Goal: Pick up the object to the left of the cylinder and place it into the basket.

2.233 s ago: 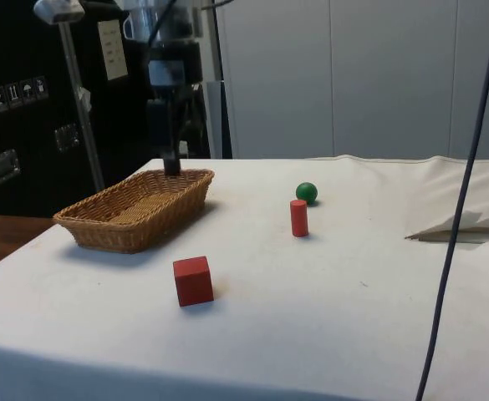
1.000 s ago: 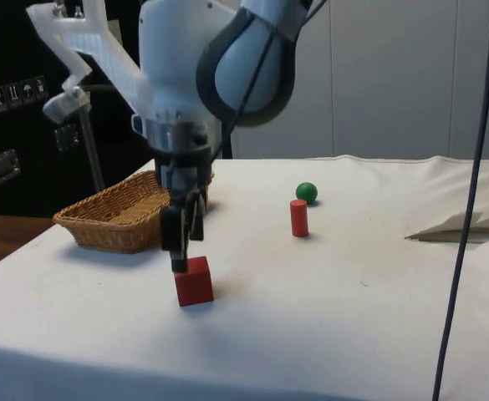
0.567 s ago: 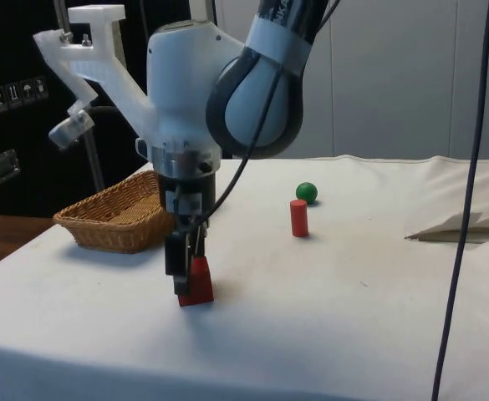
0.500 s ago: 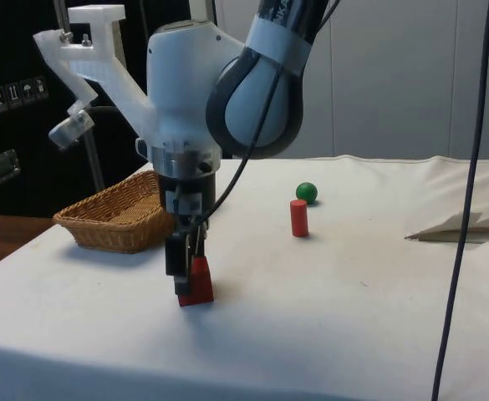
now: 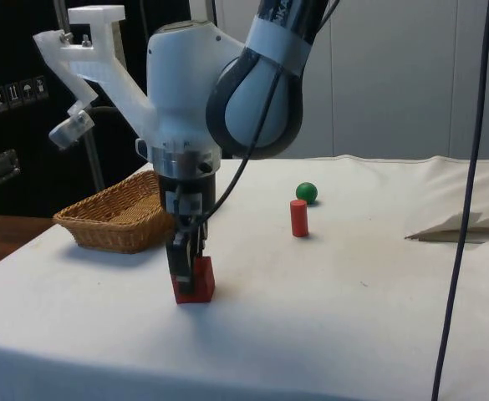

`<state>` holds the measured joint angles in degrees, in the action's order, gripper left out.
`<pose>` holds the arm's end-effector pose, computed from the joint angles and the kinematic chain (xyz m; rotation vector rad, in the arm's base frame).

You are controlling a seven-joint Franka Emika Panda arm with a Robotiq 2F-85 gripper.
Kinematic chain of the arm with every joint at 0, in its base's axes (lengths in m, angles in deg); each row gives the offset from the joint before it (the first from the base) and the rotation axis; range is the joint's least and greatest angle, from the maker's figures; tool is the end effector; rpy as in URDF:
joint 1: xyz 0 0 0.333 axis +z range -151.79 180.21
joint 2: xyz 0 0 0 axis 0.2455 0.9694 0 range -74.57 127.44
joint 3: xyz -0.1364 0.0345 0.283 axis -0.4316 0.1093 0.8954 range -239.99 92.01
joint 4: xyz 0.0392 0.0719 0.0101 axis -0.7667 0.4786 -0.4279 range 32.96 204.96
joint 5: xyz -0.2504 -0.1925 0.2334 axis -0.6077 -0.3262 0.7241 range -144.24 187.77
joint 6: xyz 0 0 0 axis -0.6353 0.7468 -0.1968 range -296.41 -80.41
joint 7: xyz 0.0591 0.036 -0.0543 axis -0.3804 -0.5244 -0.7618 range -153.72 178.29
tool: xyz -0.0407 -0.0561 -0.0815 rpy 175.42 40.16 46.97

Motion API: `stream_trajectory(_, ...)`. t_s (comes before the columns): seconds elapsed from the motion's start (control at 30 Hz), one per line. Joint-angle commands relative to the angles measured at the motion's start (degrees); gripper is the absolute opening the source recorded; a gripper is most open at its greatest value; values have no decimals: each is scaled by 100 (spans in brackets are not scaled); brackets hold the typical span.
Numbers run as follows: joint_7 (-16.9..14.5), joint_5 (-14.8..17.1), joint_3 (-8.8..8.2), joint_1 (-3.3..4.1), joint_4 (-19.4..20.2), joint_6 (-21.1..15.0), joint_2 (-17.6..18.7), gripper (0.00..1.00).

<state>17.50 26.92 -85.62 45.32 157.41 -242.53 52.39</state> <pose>0.5246 0.1783 0.1798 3.0964 0.2971 0.2143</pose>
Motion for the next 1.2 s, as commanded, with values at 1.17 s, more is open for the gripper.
stream_trajectory(1.17, -109, -160, -453, -6, -344, 796, -922, 1)
